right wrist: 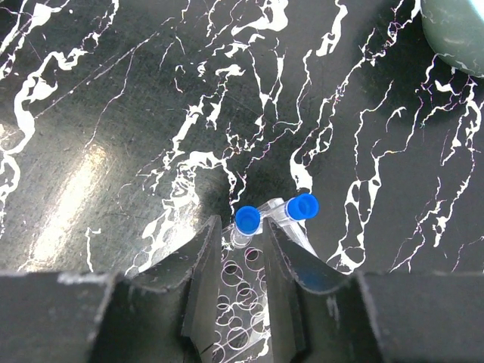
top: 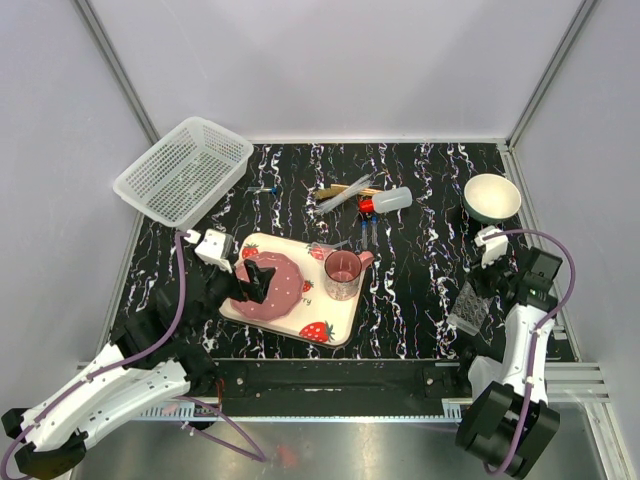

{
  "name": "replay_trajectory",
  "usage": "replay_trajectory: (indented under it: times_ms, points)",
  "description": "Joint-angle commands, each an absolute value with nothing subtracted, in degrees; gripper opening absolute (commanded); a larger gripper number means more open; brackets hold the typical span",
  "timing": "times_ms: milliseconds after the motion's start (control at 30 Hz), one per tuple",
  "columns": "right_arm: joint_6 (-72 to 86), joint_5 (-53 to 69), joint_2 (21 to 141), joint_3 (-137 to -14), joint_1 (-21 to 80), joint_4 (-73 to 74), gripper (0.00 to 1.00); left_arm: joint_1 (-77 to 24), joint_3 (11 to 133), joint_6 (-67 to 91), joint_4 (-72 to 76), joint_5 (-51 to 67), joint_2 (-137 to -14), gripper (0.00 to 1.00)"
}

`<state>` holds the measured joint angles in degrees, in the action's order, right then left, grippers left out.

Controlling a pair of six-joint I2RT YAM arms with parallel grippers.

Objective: Organize the chemistry lab equipment

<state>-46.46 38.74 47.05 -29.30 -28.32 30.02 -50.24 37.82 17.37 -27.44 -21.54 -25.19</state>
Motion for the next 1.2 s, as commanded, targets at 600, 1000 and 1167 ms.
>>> replay_trajectory:
  times_ms: [600, 1000, 1167]
  points:
    - [-43.0, 62.65, 55.63, -59.15, -28.57, 58.19, 0.61, -42.56, 50.44, 21.27, -33.49, -9.6, -45.51, 0.99]
    - [-26.11, 75.24, 58.89, -54.59, -27.86, 44.83, 0.68, -21.89, 72.21, 10.48, -40.41, -2.53, -79.08, 0.99]
    - [-25.84, 75.32, 56.25, -52.12, -27.86, 42.89, 0.73, -20.74, 82.16, 3.7, -42.8, -9.92, -93.49, 0.93]
